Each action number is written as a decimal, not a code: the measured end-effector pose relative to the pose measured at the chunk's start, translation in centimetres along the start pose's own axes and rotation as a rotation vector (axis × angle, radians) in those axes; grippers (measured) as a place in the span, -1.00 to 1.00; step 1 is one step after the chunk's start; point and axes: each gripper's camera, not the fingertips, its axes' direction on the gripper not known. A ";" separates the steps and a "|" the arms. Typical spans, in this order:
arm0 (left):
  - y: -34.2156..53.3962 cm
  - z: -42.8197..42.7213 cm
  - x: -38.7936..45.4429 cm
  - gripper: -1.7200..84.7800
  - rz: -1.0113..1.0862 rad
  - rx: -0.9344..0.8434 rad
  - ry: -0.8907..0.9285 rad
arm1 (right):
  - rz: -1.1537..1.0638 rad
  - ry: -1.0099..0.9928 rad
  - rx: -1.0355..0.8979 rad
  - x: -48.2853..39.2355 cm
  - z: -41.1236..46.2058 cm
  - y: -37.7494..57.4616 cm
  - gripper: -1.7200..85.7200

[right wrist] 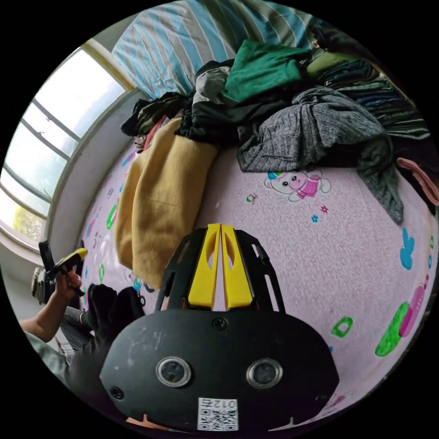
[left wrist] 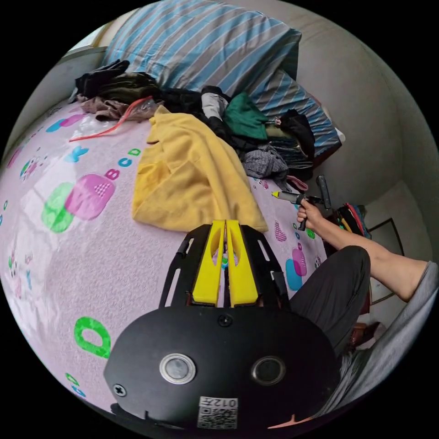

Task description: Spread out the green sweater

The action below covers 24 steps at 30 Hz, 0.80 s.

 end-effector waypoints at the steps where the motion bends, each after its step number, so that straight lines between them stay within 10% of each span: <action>1: -0.8 1.9 -0.3 -0.94 0.016 -0.005 0.007 | 0.002 -0.036 0.022 0.5 -0.5 -1.0 -0.97; 9: -4.3 11.8 -2.5 -0.95 0.114 0.000 0.056 | 0.156 -0.286 0.171 4.9 -4.7 -9.8 -0.90; 18: -6.8 20.6 -6.1 -0.95 0.247 0.032 0.020 | 0.250 -0.116 0.275 10.5 -10.7 -18.7 -0.76; 24: -8.6 24.8 -10.7 -0.94 0.237 0.023 0.036 | 0.549 -0.433 0.229 16.9 -10.4 -21.9 -0.72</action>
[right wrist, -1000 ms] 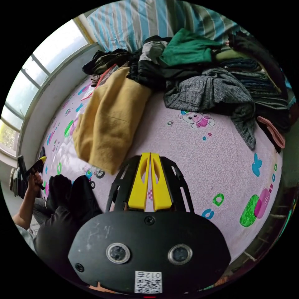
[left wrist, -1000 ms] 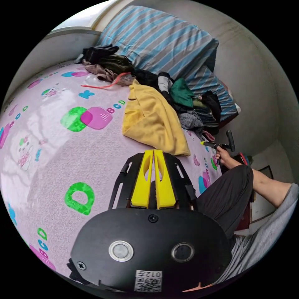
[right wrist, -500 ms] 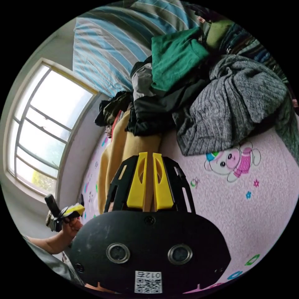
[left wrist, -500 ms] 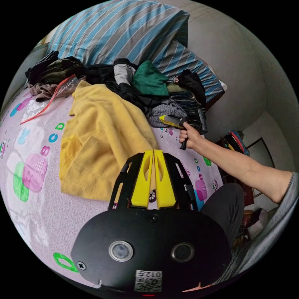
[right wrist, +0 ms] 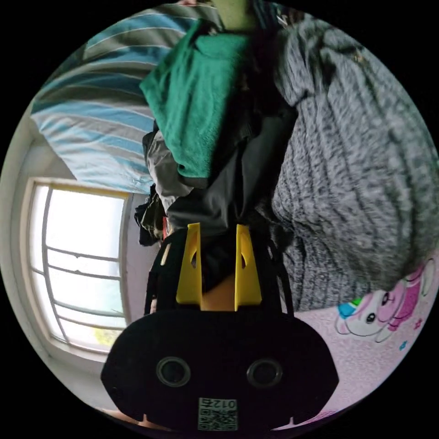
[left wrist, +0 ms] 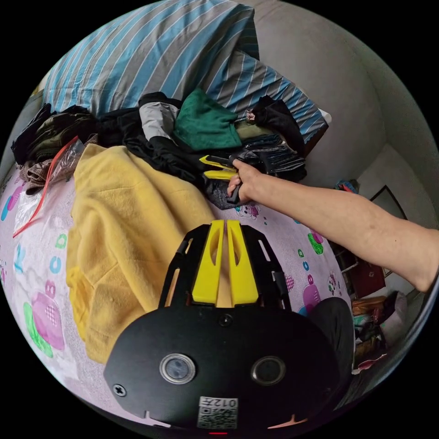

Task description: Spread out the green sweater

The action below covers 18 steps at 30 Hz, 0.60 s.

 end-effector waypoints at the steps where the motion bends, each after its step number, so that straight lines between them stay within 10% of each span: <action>1: -0.1 0.5 -1.1 -0.94 -0.008 -0.005 -0.001 | 0.049 -0.025 -0.009 0.5 0.0 -0.8 -0.74; 18: -1.5 1.2 -14.4 -0.73 -0.079 0.053 -0.066 | -0.180 -0.573 0.035 2.3 -14.8 1.8 -0.98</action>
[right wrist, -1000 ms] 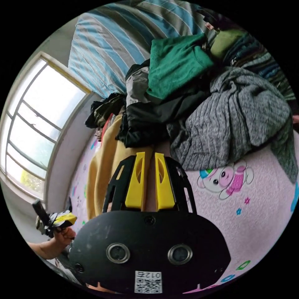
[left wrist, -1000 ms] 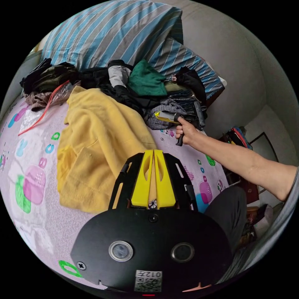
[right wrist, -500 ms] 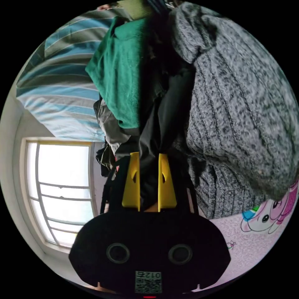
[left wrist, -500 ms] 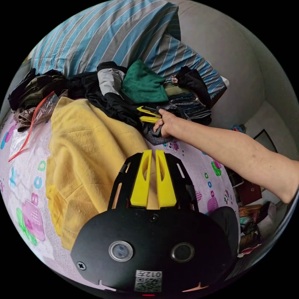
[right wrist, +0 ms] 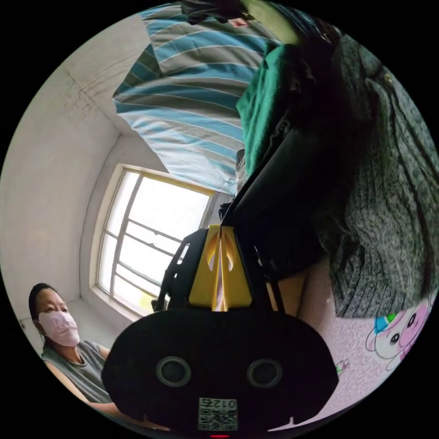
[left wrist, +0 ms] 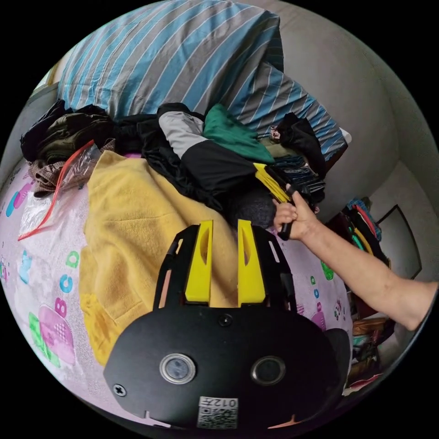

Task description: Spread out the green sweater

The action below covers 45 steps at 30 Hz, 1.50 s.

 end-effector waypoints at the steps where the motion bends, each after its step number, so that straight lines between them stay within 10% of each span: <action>1: -0.4 0.0 -0.9 -0.71 -0.030 0.007 0.039 | -0.017 -0.021 0.002 -0.9 -0.9 0.8 -0.98; 14: 2.6 3.1 -9.4 -0.66 -0.533 0.124 0.829 | -0.191 -0.079 -0.142 -5.8 -6.4 18.3 -0.98; 35: 15.7 -14.2 -0.3 -0.89 -0.250 -0.129 0.442 | -0.596 0.169 -1.034 -12.4 10.7 43.8 -0.94; 40: 15.8 -15.0 2.2 -0.90 -0.205 -0.258 0.268 | -0.451 0.235 -0.706 -9.3 9.3 39.1 -0.76; 45: 15.8 -19.1 6.5 -0.89 -0.138 -0.136 0.142 | -0.521 0.797 -0.475 -4.0 9.1 36.8 -0.51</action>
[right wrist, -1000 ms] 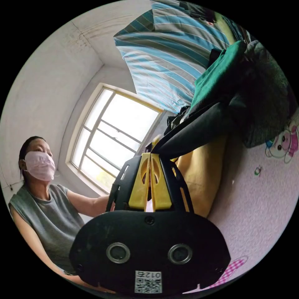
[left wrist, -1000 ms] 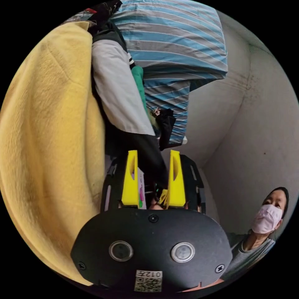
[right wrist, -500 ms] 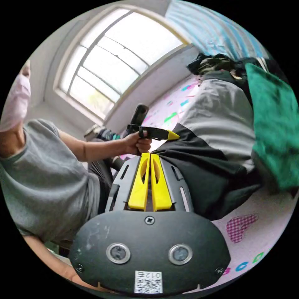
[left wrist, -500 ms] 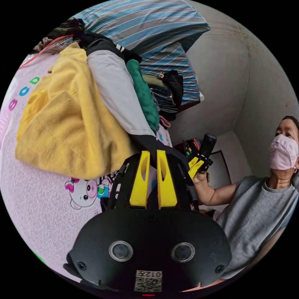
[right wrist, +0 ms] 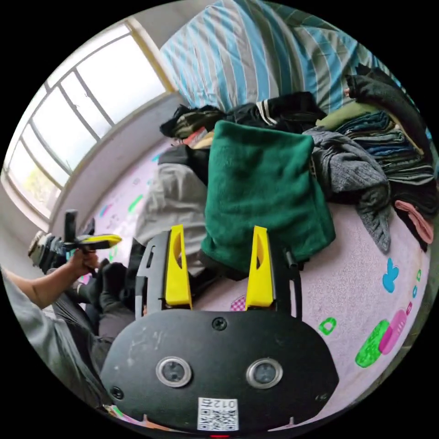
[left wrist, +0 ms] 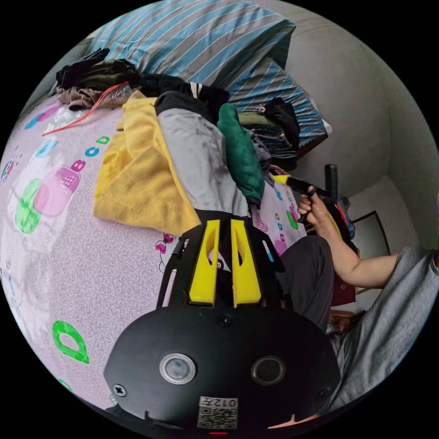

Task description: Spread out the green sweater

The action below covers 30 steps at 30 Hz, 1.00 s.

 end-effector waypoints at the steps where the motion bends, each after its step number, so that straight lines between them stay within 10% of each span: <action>1: 0.1 -0.8 1.2 -0.89 0.012 0.023 -0.001 | -0.015 0.033 -0.039 -0.2 2.3 -0.2 -0.50; 9: -0.6 -2.1 8.6 -0.82 0.041 0.040 0.068 | -0.279 0.436 -0.369 -5.5 16.2 -2.1 -0.78; 30: 5.8 -26.6 23.8 -0.82 0.380 0.462 0.196 | -0.278 -0.858 0.052 -20.6 5.9 -11.0 -0.95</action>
